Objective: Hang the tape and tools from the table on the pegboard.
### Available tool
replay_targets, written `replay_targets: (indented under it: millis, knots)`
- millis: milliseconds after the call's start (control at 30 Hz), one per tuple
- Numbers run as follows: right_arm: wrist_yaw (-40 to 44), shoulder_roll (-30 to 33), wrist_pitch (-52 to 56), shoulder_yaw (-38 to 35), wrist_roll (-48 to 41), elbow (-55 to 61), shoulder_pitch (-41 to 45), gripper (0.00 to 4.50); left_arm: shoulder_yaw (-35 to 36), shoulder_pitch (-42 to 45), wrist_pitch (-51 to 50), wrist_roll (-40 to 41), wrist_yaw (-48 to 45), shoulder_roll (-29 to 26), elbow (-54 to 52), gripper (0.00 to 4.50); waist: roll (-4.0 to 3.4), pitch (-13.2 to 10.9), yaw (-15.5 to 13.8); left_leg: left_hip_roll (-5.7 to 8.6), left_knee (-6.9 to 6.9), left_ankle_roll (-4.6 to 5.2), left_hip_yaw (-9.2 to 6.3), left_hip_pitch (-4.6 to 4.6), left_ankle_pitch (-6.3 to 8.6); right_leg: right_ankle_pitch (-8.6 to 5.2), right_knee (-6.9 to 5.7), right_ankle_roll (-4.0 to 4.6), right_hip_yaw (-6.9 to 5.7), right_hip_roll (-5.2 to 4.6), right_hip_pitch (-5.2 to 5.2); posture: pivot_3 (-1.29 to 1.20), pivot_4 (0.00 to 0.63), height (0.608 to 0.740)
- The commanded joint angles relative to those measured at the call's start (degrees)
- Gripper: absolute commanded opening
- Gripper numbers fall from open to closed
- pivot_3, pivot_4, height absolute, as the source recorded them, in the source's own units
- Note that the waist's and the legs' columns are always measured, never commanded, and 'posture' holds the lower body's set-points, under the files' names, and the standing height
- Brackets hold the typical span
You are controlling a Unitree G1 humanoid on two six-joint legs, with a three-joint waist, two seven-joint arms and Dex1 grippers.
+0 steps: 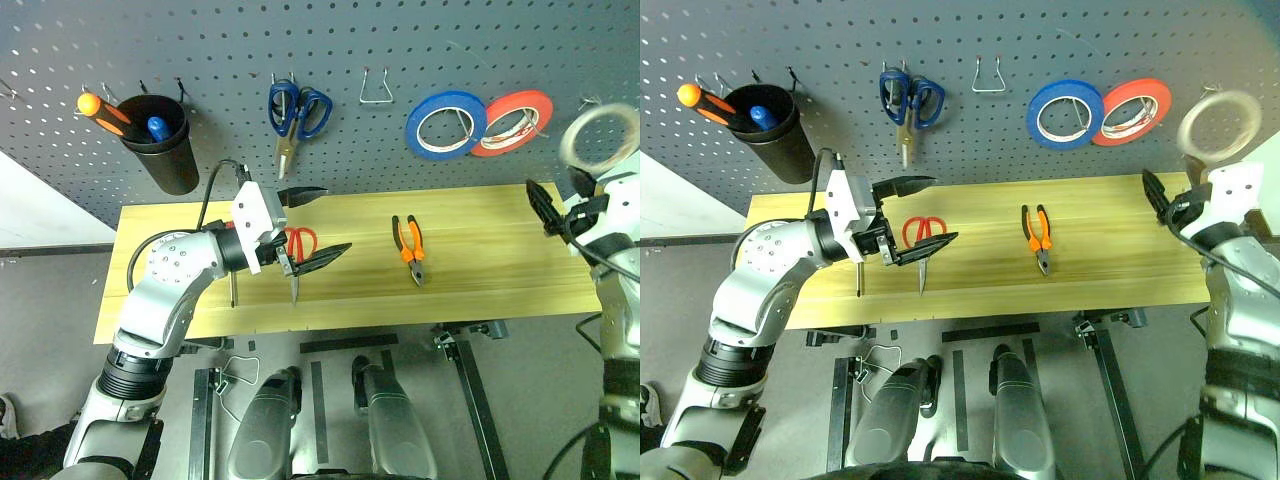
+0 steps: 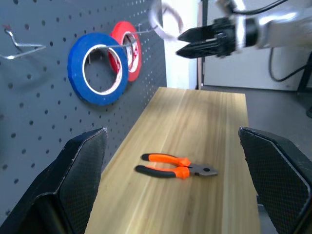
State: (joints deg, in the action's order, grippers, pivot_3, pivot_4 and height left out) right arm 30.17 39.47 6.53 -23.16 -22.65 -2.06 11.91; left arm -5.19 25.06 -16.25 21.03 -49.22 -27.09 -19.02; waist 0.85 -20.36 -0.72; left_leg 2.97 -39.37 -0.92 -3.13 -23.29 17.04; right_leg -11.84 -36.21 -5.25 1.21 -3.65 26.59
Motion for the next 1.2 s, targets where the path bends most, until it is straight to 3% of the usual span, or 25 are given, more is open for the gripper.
replay_targets:
  millis: [33,200,533,667,800,1033,1200]
  knots:
    - [-2.09,0.4,6.81,-3.95,-3.72,12.55,-4.98,3.21,-0.31,-0.83,0.6,-1.87,0.7,-1.23,-0.5,4.5,-0.02,0.02,-0.04,0.0,-0.02,0.03,-0.02,0.01,0.01,0.01,-0.03,0.01,0.0,0.0,-0.01,0.09,0.304,0.74]
    - [-4.26,-0.12,14.08,-4.97,-6.75,24.74,-10.07,3.21,-0.86,-1.57,0.39,-3.28,1.54,-1.66,0.79,4.5,-0.04,0.03,0.12,0.01,-0.19,0.27,-0.06,0.03,0.11,0.04,-0.15,0.05,-0.01,0.01,-0.05,0.07,0.305,0.74]
    - [-6.03,-0.32,21.37,-3.42,-8.13,28.06,-10.92,3.21,-1.35,-1.37,-0.71,-2.41,0.94,-1.46,-0.22,4.5,-0.03,0.04,0.01,0.01,-0.52,0.3,-0.09,-0.01,0.13,0.05,-0.23,0.04,-0.07,0.01,-0.14,0.07,0.306,0.74]
    - [-10.9,0.31,31.44,5.76,-3.68,31.89,-12.33,3.21,-3.57,-3.05,-2.93,-5.19,-0.87,-5.28,0.83,4.5,-0.03,0.17,0.33,0.0,-0.52,0.3,-0.12,-0.01,0.13,0.05,-0.24,0.05,-0.07,0.02,-0.13,0.07,0.305,0.74]
    - [-15.74,-3.65,34.69,11.9,-0.99,33.55,-9.36,3.21,-4.84,-3.08,-6.19,-9.09,2.81,-6.02,3.77,4.5,-0.05,0.24,0.38,0.01,-0.56,0.31,-0.12,0.0,0.13,0.05,-0.32,0.06,-0.06,0.01,-0.12,0.06,0.31,0.74]
    - [-23.43,-10.8,40.53,20.63,6.17,27.04,-0.52,3.21,-6.04,-4.98,-17.43,-9.23,4.6,-7.74,-0.83,4.5,-0.01,0.26,0.47,0.02,-0.61,0.31,-0.14,-0.01,0.13,0.05,-0.43,0.06,-0.07,0.02,-0.05,0.07,0.334,0.74]
    - [-27.4,-16.07,44.03,24.33,10.53,18.9,6.0,3.21,-6.69,-5.84,-19.4,-9.47,5.14,-8.22,-2.9,4.5,-0.02,0.26,0.5,0.04,-0.6,0.31,-0.18,-0.05,0.13,0.05,-0.43,0.07,-0.1,0.01,-0.02,0.06,0.352,0.74]
